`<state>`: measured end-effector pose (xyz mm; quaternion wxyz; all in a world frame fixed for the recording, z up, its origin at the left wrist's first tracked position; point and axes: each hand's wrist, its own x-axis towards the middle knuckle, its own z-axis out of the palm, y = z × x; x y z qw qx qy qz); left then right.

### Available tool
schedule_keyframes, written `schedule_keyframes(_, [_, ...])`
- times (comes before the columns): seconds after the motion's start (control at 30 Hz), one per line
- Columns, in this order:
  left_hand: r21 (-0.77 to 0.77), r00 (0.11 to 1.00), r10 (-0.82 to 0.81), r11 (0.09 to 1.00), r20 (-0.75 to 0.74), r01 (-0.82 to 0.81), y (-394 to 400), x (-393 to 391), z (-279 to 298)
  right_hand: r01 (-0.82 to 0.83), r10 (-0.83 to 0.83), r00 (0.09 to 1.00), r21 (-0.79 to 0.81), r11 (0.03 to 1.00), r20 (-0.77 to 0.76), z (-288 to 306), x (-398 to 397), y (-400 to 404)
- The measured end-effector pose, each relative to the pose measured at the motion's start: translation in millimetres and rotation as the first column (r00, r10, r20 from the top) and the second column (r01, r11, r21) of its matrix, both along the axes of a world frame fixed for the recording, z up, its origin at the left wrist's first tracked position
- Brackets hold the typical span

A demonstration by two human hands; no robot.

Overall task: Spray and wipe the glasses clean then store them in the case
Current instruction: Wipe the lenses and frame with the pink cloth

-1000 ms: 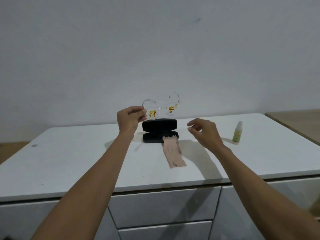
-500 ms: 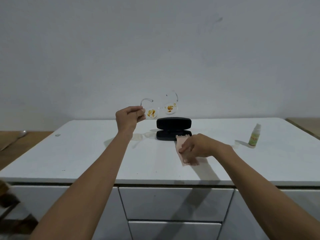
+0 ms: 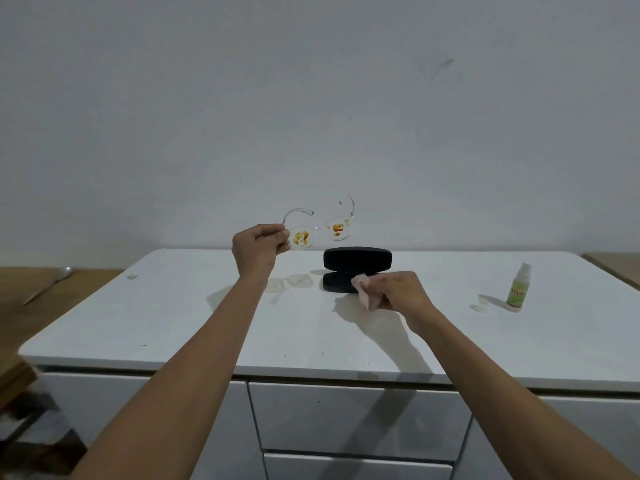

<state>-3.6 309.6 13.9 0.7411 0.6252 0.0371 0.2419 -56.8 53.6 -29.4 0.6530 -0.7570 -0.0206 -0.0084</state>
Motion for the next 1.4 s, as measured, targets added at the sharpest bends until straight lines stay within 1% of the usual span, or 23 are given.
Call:
schedule_keyframes(0.03, [0.009, 1.000, 0.005, 1.000, 0.005, -0.005, 3, -1, 0, -0.010, 0.013, 1.000, 0.155, 0.988, -0.018, 5, -1, 6])
schedule_keyframes(0.07, [0.017, 1.000, 0.010, 1.000, 0.010, -0.010, 5, -2, 0, 0.017, -0.009, 0.999, 0.256, 0.967, -0.031, 11, 0, 12])
schedule_keyframes(0.17, [0.038, 0.999, 0.024, 0.999, 0.027, -0.025, 12, -5, 2, 0.112, -0.118, 0.993, 0.405, 0.907, -0.011, 33, 7, 35])
schedule_keyframes(0.23, [0.045, 0.999, 0.030, 0.998, 0.036, -0.031, 15, -8, 3, 0.161, -0.192, 0.981, 0.457, 0.875, 0.022, 42, 16, 51])
schedule_keyframes(0.3, [0.041, 0.998, 0.030, 0.999, 0.048, -0.032, 17, -10, 4, 0.261, -0.312, 0.950, 0.461, 0.848, 0.035, 48, 23, 67])
schedule_keyframes(0.4, [0.051, 0.997, 0.035, 0.998, 0.066, -0.039, 21, -12, 5, 0.431, -0.480, 0.877, 0.469, 0.771, -0.016, 52, 31, 87])
schedule_keyframes(0.43, [0.051, 0.997, 0.038, 0.998, 0.071, -0.042, 22, -12, 5, 0.449, -0.495, 0.868, 0.487, 0.749, -0.040, 52, 33, 92])
schedule_keyframes(0.53, [0.057, 0.996, 0.053, 0.997, 0.069, -0.057, 27, -13, 8, 0.399, -0.423, 0.901, 0.562, 0.725, -0.093, 48, 39, 102])
schedule_keyframes(0.6, [0.061, 0.996, 0.047, 0.997, 0.070, -0.052, 29, -14, 9, 0.379, -0.418, 0.906, 0.560, 0.737, -0.062, 44, 40, 107])
schedule_keyframes(0.7, [0.069, 0.997, 0.036, 0.997, 0.069, -0.040, 33, -16, 10, 0.386, -0.458, 0.889, 0.521, 0.761, 0.011, 47, 34, 110])
schedule_keyframes(0.9, [0.079, 0.998, 0.036, 0.996, 0.054, -0.040, 34, -19, 11, 0.415, -0.531, 0.845, 0.540, 0.732, 0.070, 55, 24, 117])
schedule_keyframes(1.13, [0.113, 0.997, 0.052, 0.992, 0.052, -0.058, 35, -18, 12, 0.339, -0.467, 0.861, 0.459, 0.821, 0.200, 48, 31, 122])
schedule_keyframes(1.23, [0.151, 0.997, 0.047, 0.987, 0.056, -0.055, 35, -19, 11, 0.304, -0.447, 0.870, 0.488, 0.818, 0.208, 47, 35, 124])
schedule_keyframes(1.4, [0.184, 0.997, 0.043, 0.981, 0.069, -0.055, 29, -22, 11, 0.375, -0.498, 0.850, 0.468, 0.800, 0.171, 42, 41, 129])
